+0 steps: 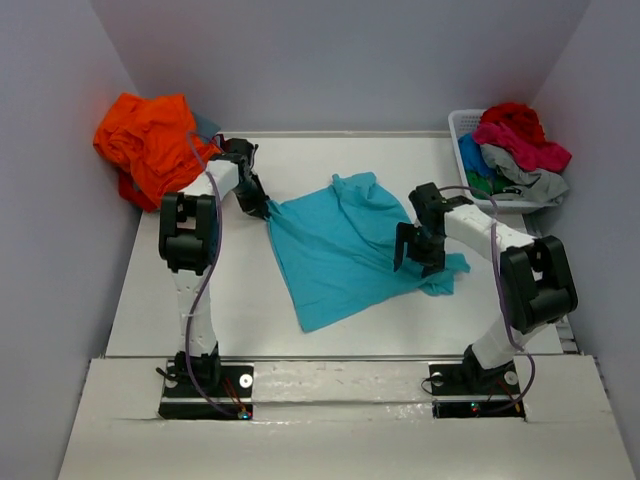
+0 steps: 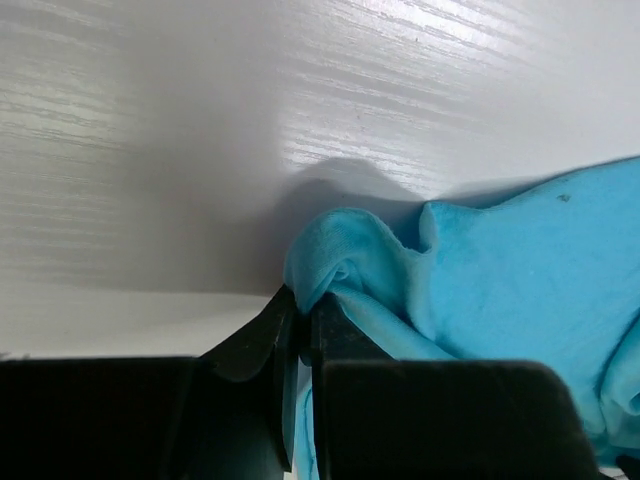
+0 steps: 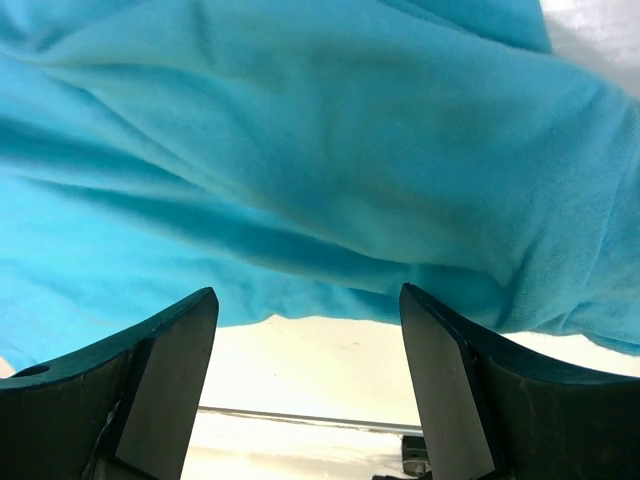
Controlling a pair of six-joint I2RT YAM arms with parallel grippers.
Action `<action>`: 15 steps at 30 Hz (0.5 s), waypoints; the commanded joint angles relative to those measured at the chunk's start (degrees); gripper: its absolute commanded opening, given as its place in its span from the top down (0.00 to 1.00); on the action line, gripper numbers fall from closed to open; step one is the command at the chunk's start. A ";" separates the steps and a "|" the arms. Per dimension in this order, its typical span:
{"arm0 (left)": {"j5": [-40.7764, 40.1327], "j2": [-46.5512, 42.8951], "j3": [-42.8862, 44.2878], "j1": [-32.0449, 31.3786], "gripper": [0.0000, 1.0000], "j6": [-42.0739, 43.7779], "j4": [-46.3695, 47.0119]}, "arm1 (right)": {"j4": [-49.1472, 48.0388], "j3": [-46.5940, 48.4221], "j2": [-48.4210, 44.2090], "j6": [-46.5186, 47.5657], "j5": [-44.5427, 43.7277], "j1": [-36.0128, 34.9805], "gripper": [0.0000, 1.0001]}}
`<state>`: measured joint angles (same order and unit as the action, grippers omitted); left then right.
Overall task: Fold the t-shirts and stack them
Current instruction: Flatten out the crumpled T-shirt at the center of the board.
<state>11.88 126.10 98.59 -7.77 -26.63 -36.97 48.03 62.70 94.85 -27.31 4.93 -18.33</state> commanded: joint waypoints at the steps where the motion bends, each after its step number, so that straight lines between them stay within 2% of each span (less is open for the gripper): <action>1: -4.49 -1.90 -0.66 0.12 0.68 1.32 -2.58 | -2.50 4.26 -2.39 1.03 1.92 0.22 0.21; 3: -5.45 -4.01 -2.69 0.12 0.54 1.32 -2.23 | -2.59 6.29 -1.87 1.47 2.19 0.22 0.21; 4: -6.86 -6.81 -5.39 0.12 0.40 1.15 -1.71 | -2.68 8.30 -1.51 1.82 2.19 0.22 0.21; 6: -8.88 -10.16 -9.18 -1.36 0.36 0.80 -1.35 | -3.03 10.16 -0.37 2.61 2.63 0.22 0.21; 7: -11.15 -13.74 -9.98 -2.07 0.28 0.62 -1.61 | -2.94 11.90 0.16 2.87 2.37 0.22 0.21; 10: -15.56 -19.20 -11.05 -6.02 0.24 0.62 -3.36 | -2.86 14.29 2.52 3.23 2.37 0.22 0.21; 12: -14.53 -20.98 -11.57 -8.04 0.24 0.88 -4.86 | -3.03 16.39 3.76 3.14 2.10 0.22 0.21; 15: -13.91 -23.18 -12.79 -15.14 0.24 2.72 -7.24 | -4.00 19.03 6.56 2.44 1.93 0.22 0.21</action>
<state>-0.40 109.49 86.96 -15.18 -26.15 -40.58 45.93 77.28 98.26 -25.23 6.70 -18.33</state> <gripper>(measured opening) 0.757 0.790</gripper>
